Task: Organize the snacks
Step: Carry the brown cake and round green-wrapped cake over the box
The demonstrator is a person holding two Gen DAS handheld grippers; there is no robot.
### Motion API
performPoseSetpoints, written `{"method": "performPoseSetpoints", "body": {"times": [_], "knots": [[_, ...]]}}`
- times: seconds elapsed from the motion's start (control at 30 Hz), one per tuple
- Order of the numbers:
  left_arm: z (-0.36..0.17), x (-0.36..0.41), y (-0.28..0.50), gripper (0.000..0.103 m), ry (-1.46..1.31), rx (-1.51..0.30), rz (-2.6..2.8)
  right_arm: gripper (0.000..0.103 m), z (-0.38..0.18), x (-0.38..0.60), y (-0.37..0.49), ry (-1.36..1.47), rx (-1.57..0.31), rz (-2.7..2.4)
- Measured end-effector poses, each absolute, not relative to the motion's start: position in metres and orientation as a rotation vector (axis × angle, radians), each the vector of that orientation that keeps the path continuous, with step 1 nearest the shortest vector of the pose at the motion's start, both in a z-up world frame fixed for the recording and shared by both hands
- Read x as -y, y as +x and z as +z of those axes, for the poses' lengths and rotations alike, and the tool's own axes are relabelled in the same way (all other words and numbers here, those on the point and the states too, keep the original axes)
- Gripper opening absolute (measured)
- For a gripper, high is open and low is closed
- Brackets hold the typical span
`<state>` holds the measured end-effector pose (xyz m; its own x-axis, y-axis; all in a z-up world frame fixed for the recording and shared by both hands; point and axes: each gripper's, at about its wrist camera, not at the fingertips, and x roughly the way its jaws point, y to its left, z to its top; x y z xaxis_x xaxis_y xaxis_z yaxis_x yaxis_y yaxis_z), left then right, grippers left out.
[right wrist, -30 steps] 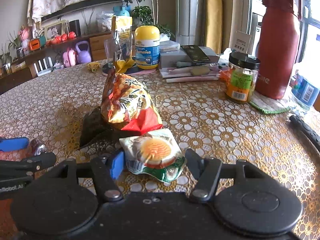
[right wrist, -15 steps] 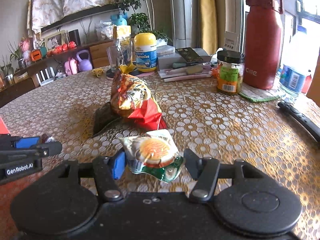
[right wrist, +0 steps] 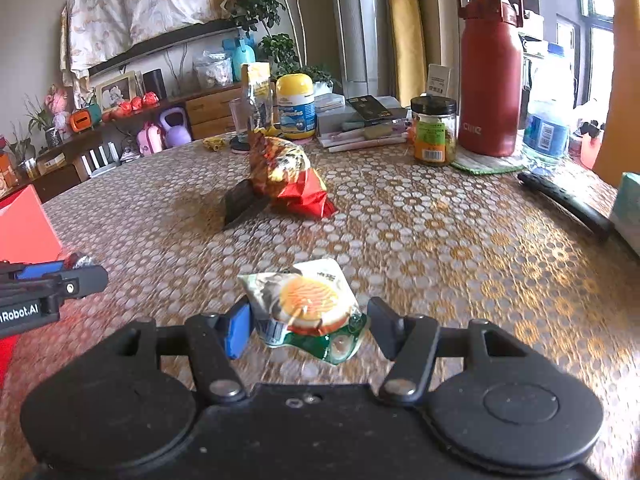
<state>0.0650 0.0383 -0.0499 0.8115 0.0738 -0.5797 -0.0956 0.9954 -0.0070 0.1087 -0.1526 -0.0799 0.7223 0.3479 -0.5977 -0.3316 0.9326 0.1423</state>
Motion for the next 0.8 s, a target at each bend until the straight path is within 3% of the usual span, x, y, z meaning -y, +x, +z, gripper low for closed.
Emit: {"method": "performPoseSetpoints", "body": {"times": [0.8], "knots": [[0.007,-0.077,-0.052,0.032,-0.111,-0.476,0.206,0.059,-0.023,0.111,0.022,0.004,-0.559,0.550]]}}
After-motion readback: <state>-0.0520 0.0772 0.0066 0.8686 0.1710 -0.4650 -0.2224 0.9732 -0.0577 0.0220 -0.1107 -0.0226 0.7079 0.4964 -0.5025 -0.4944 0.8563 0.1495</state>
